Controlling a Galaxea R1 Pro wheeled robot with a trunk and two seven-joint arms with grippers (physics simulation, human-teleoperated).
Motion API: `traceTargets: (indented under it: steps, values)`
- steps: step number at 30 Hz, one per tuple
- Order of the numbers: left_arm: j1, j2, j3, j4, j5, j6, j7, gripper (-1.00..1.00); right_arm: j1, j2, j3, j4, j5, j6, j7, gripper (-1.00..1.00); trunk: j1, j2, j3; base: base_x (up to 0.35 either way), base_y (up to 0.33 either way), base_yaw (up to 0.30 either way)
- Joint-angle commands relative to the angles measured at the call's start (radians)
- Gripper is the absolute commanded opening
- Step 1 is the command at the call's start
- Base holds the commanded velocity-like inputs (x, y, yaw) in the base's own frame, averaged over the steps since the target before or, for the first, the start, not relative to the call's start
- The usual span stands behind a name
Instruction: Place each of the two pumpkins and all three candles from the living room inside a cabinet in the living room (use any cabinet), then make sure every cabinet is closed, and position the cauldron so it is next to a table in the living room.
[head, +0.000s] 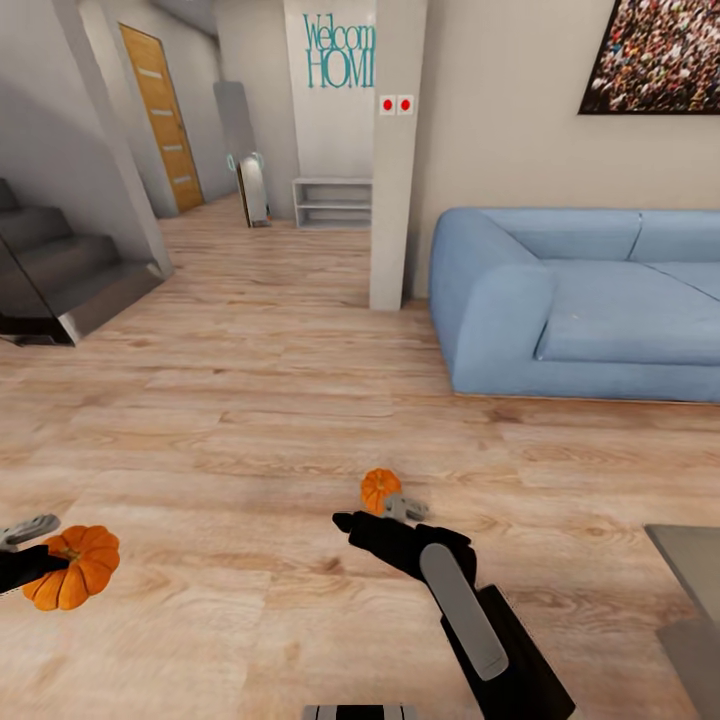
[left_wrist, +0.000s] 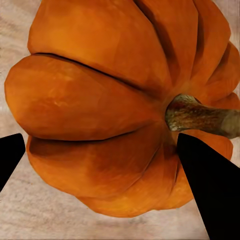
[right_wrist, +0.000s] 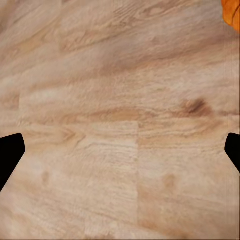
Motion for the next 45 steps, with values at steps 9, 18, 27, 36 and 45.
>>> traceTargets:
  steps: [9, 18, 27, 36, 45]
  values:
    - [0.000, 0.002, 0.001, 0.000, 0.002, 0.001, 0.001, -1.00, 0.000, 0.000, 0.035, 0.014, 0.000, -0.017, -0.001, 1.00, 0.000, 0.000, 0.000, 0.261, 0.171, 0.000]
    - [0.000, 0.002, 0.001, 0.000, 0.002, 0.001, 0.001, -1.00, 0.000, -0.001, 0.035, 0.012, 0.000, -0.016, -0.001, 1.00, 0.000, 0.000, 0.000, 0.218, 0.142, 0.000]
    - [0.000, 0.002, 0.001, 0.000, 0.002, 0.000, 0.001, -1.00, 0.000, 0.000, 0.035, 0.011, -0.001, -0.017, -0.001, 1.00, 0.000, 0.000, 0.000, 0.137, 0.007, 0.000]
    - [0.000, 0.005, 0.001, 0.000, 0.002, -0.002, 0.001, -1.00, 0.000, 0.000, 0.035, 0.011, -0.002, -0.017, 0.000, 1.00, 0.000, 0.000, 0.000, 0.207, -0.071, 0.000]
    - [0.000, 0.005, 0.004, 0.000, 0.002, -0.001, 0.001, -1.00, 0.000, 0.001, 0.035, 0.012, -0.002, -0.015, 0.000, 1.00, 0.000, 0.000, 0.000, 0.176, -0.012, 0.000]
